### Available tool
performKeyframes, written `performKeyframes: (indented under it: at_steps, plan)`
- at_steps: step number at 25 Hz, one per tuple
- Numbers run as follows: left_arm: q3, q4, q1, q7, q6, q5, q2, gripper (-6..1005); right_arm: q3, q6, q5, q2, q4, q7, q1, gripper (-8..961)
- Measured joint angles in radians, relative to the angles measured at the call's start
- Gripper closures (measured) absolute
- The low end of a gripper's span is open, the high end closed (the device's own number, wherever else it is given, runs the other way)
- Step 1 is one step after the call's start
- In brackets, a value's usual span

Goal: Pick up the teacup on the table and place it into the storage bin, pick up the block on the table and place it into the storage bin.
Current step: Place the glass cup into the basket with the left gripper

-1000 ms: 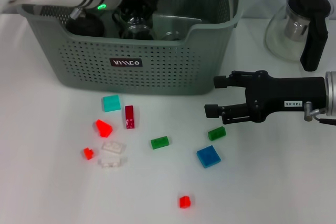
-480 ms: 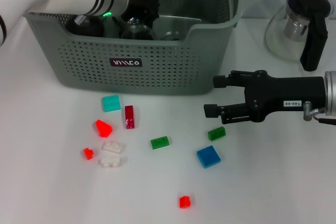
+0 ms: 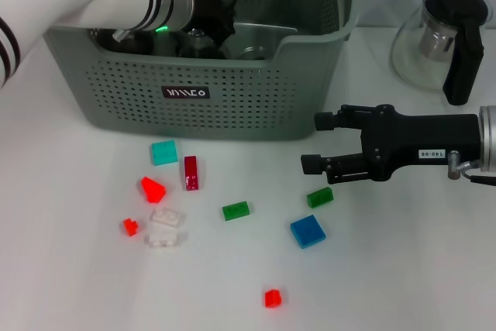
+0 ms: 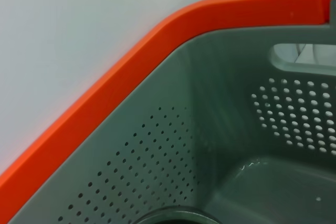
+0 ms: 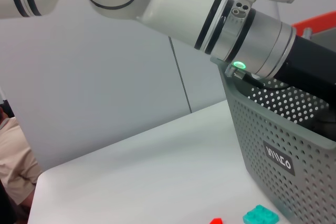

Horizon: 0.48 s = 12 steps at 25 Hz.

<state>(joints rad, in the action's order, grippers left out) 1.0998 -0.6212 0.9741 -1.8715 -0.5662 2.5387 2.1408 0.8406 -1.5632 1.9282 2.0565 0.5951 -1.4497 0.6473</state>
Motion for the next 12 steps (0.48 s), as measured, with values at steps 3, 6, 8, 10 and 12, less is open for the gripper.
performKeyframes:
  at_steps: [3, 6, 8, 10, 12]
  plan:
    - [0.0, -0.002, 0.0, 0.0, -0.003, 0.0, 0.001, 936, 0.0, 0.0, 0.0, 0.0, 0.0, 0.0, 0.0, 9]
    - [0.0, -0.003, 0.0, 0.0, -0.005, 0.0, 0.002, 935, 0.0, 0.0, 0.0, 0.001, 0.0, 0.001, 0.0, 9]
    - [0.0, -0.004, 0.0, 0.002, -0.005, 0.0, 0.003, 934, 0.0, 0.0, 0.0, 0.001, 0.0, 0.002, 0.0, 9]
    - [0.0, -0.005, 0.0, 0.002, -0.005, 0.0, 0.004, 933, 0.0, 0.0, -0.001, 0.001, 0.0, 0.002, 0.0, 9]
    - [0.0, -0.006, 0.0, 0.002, -0.005, 0.0, 0.004, 868, 0.0, 0.0, -0.002, 0.001, 0.0, 0.002, 0.0, 8]
